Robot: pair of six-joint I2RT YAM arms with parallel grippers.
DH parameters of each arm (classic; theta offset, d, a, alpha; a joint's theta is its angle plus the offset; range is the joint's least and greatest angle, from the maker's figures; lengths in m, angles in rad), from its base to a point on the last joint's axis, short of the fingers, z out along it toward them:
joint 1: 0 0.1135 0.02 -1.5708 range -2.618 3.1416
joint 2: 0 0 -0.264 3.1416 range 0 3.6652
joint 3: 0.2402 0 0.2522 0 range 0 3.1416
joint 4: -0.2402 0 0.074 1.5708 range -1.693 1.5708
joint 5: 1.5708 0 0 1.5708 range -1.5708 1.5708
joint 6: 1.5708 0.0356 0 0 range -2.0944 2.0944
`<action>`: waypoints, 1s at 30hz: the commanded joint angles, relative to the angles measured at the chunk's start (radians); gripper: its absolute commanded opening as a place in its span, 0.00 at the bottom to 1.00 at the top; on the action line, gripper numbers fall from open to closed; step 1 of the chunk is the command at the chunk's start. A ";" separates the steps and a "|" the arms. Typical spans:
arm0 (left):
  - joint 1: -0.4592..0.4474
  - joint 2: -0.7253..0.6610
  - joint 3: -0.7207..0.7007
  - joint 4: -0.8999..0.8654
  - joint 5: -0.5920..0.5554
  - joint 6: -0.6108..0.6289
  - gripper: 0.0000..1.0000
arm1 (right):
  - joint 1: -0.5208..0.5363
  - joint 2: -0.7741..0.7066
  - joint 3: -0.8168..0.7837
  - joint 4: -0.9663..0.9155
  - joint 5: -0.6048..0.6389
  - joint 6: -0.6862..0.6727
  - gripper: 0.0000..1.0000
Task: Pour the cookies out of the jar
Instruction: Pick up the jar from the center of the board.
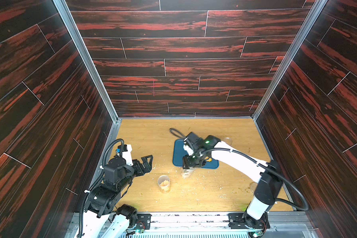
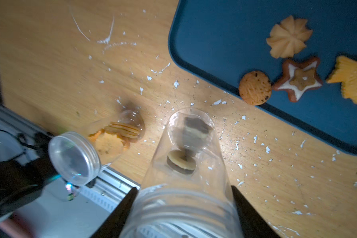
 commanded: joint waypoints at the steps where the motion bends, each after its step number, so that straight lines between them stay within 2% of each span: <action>1: 0.006 0.018 -0.011 0.045 0.133 0.083 1.00 | -0.052 -0.075 -0.041 0.057 -0.133 0.048 0.54; 4: 0.006 0.052 0.014 0.033 0.194 0.151 1.00 | -0.114 -0.113 -0.056 0.093 -0.229 0.057 0.54; 11: 0.006 0.104 0.090 0.031 0.356 0.397 1.00 | -0.221 -0.158 -0.050 0.137 -0.440 0.064 0.54; 20: 0.006 0.129 0.134 0.018 0.535 0.749 1.00 | -0.241 -0.128 0.076 0.038 -0.510 0.014 0.54; 26: -0.004 0.196 0.187 0.018 0.560 0.908 1.00 | -0.239 -0.123 0.142 -0.004 -0.557 0.005 0.54; 30: -0.053 0.255 0.215 0.063 0.539 0.953 1.00 | -0.235 -0.124 0.183 -0.025 -0.600 0.002 0.54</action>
